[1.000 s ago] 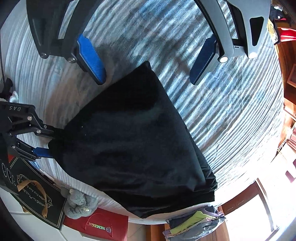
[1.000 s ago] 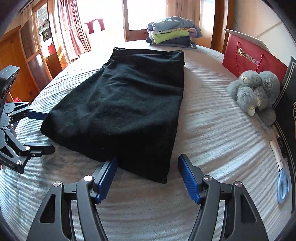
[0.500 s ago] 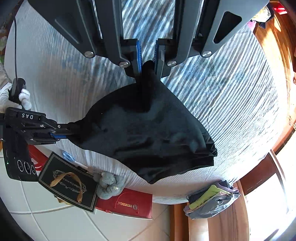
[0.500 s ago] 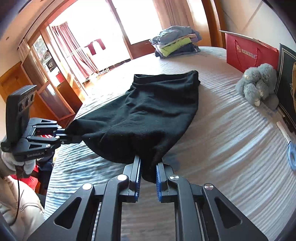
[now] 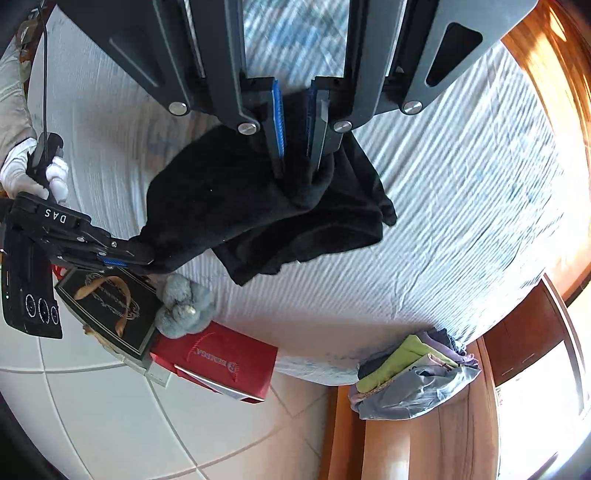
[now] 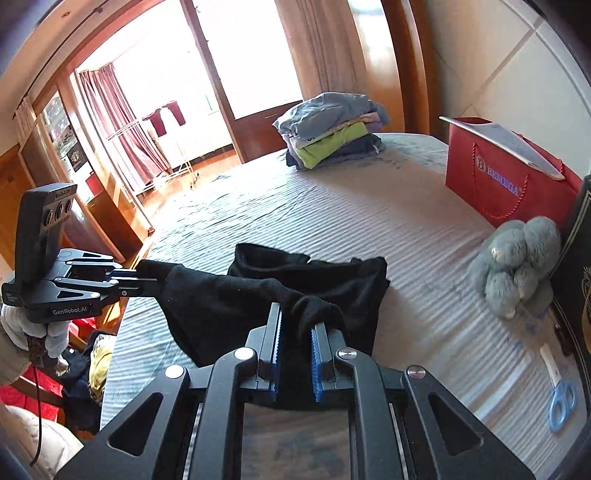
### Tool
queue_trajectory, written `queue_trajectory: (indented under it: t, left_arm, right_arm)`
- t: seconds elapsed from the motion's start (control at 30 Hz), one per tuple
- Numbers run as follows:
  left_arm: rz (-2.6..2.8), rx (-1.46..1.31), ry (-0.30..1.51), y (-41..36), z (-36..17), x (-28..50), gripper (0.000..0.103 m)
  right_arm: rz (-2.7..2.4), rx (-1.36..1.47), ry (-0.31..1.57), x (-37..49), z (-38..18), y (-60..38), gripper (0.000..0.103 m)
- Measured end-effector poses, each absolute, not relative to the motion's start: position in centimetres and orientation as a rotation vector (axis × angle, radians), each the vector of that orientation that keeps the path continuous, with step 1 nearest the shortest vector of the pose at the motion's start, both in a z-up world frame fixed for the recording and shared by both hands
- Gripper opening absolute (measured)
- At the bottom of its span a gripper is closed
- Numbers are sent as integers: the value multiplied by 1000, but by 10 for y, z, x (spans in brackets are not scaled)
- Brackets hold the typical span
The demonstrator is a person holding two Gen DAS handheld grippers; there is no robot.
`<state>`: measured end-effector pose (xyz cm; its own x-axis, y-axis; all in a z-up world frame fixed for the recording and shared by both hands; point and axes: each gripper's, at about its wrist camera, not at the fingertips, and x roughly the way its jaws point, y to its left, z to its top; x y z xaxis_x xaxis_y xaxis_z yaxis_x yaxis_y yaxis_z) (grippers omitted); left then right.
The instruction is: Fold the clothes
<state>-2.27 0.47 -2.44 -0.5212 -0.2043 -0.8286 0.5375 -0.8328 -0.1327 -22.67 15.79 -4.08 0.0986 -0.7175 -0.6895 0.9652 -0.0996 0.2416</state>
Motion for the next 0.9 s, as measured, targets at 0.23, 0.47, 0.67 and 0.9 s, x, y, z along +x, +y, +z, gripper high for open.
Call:
queue_trajectory:
  t: [0.23, 0.47, 0.67, 0.9]
  left_arm:
    - [-2148, 1362, 456, -87, -100, -75, 61]
    - [-2200, 1228, 545, -75, -71, -32, 69]
    - [-2262, 1221, 621, -37, -68, -40, 70]
    - [-2109, 1348, 608, -44, -123, -60, 67]
  right_arm:
    - [-1623, 1033, 441, -277, -107, 68, 50]
    - [-1689, 1045, 338, -290, -84, 106, 54]
    - [-1591, 1085, 375, -270, -78, 119, 19]
    - [-1586, 1141, 496, -259, -123, 92, 19]
